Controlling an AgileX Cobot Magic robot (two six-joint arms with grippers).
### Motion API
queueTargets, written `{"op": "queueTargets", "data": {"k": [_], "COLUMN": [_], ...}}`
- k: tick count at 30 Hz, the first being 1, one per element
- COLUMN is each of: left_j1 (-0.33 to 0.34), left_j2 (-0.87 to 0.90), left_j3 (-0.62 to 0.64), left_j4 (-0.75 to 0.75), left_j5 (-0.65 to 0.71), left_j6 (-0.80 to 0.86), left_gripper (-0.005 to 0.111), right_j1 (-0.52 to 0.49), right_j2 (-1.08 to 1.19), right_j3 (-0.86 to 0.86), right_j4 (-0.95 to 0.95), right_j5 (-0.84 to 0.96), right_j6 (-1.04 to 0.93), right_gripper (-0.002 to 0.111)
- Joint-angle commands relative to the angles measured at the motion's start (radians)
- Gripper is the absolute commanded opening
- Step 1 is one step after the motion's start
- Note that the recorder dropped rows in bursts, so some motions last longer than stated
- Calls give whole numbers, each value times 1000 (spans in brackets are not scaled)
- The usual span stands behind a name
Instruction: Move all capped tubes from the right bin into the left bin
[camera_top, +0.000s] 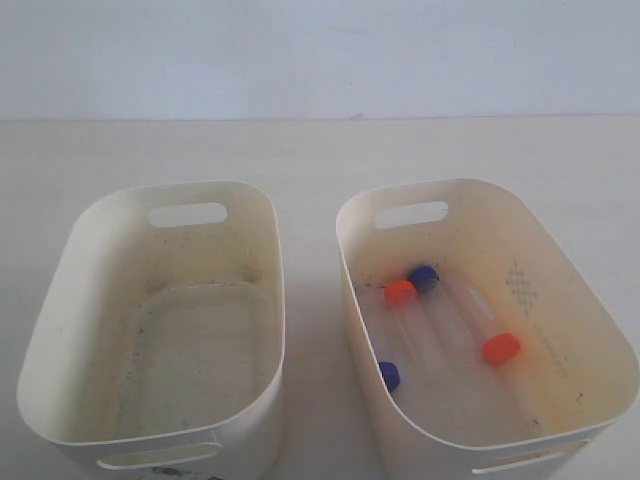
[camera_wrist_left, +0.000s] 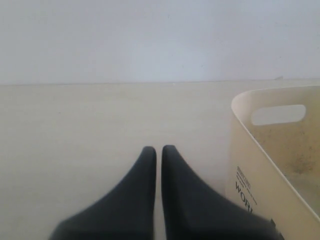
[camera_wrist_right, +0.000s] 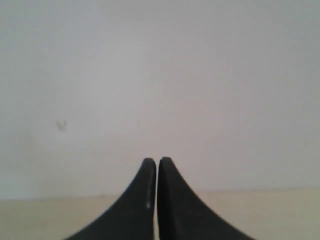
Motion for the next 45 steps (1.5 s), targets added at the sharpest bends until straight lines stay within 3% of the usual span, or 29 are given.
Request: {"op": "queueTargets", "data": {"k": [1,7,13,21,25,29,45], "left_j1": [1,1,1,1,1,1,1], "left_j2": [-3,-3,-3,-3,-3,-3,-3], "left_j3": [-3,-3,-3,-3,-3,-3,-3], "left_j4": [0,0,0,0,0,0,0], "left_j5": [-8,-8,-8,-8,-8,-8,-8], "left_j6": [-9,-9,-9,-9,-9,-9,-9], "left_gripper": [4,4,4,4,4,4,4], "right_j1": [2,17,197,439,511,518,518], "right_j2": [79,238,414,620,712,780,993], "right_j3": [-8,-101,-296,-548,-633,-672,-677], "right_j4": [-9,40,180,155,27,-94,-71], "right_j5": [175,523,688,902,1070,1145,1119], "right_j6": [-50,-193,-395,-278,-111,116,87], "right_gripper": [1,1,1,1,1,1,1]}}
